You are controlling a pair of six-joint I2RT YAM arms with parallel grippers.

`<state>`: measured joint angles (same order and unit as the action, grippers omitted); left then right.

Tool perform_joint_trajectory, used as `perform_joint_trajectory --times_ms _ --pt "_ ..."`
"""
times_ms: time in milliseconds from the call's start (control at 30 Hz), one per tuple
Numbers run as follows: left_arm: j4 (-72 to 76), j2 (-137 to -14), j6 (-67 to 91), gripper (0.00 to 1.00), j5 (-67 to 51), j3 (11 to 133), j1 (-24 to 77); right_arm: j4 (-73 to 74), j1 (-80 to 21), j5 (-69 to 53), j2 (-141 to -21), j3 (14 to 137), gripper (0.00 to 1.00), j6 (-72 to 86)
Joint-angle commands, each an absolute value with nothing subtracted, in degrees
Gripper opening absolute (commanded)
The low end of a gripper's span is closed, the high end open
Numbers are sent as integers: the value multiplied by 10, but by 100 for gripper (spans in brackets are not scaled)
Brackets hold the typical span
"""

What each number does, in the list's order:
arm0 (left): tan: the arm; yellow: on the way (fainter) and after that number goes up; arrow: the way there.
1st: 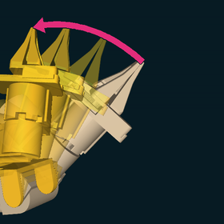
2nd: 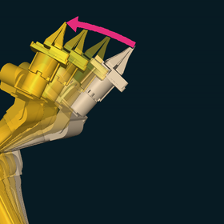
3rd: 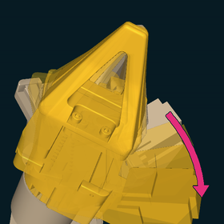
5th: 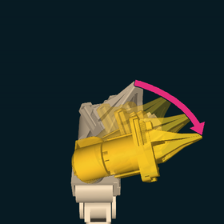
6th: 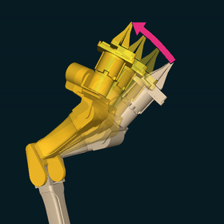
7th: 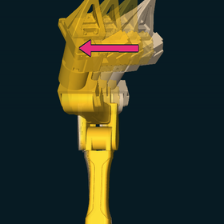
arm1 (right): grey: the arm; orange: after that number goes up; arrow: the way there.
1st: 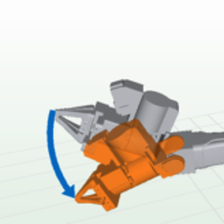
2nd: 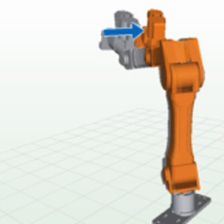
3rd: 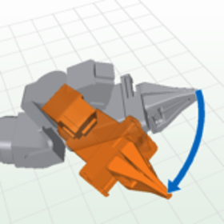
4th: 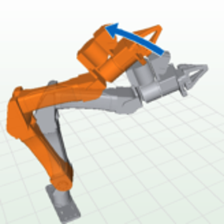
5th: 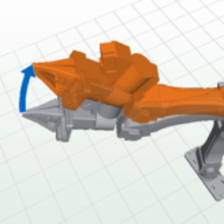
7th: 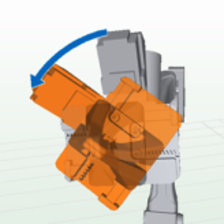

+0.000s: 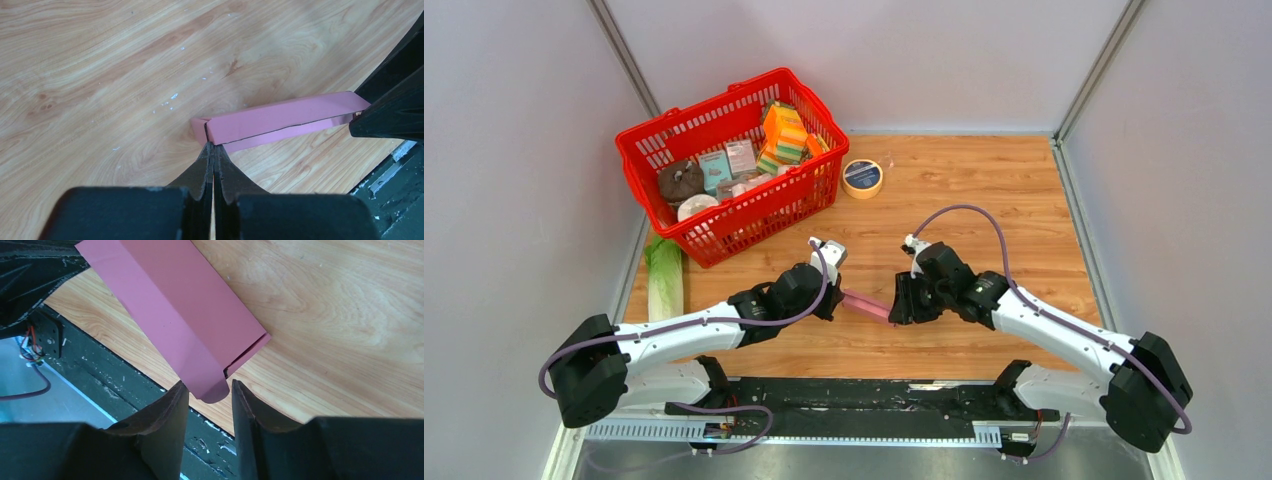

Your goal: Fold the paper box

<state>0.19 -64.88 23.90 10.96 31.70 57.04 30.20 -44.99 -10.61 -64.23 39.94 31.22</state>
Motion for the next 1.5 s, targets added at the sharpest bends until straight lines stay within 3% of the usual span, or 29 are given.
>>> perform_joint_trajectory --times_ms 0,233,567,667,733,967,1467 --pt "4 -645 238 0 103 340 575 258 -435 -145 -616 390 37 325" --pt "4 -648 238 0 100 342 576 258 -427 -172 -602 394 27 345" --pt "4 -648 241 0 98 344 577 282 -426 -186 -623 414 28 362" --pt "4 -650 238 0 101 345 580 302 -425 -182 -632 429 32 356" --pt "4 -651 239 0 104 344 580 329 -425 -172 -642 452 45 340" --pt "4 -658 237 0 111 349 585 437 -425 -117 -648 499 47 308" --pt "-80 -668 262 0 143 394 593 456 -461 -95 -644 511 44 314"
